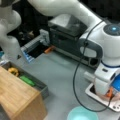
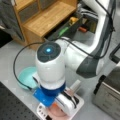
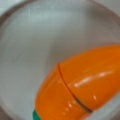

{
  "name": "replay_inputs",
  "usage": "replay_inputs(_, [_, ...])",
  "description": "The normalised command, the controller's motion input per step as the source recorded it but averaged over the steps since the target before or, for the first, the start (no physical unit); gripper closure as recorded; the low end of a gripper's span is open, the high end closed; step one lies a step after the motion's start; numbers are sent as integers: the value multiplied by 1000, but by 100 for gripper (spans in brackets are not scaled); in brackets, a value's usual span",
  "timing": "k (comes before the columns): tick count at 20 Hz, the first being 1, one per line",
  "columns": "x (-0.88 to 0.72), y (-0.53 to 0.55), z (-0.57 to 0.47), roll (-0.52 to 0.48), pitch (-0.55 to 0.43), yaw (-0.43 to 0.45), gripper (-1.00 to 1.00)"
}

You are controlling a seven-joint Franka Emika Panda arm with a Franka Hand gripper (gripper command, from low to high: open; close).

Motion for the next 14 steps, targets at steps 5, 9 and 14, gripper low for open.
replay_inputs(5, [71,-185,292,-149,236,160,-100])
replay_inputs(9, [-37,-226,133,-95,173,166,-100])
replay_inputs(14, [-393,-202,131,-86,112,91,-100])
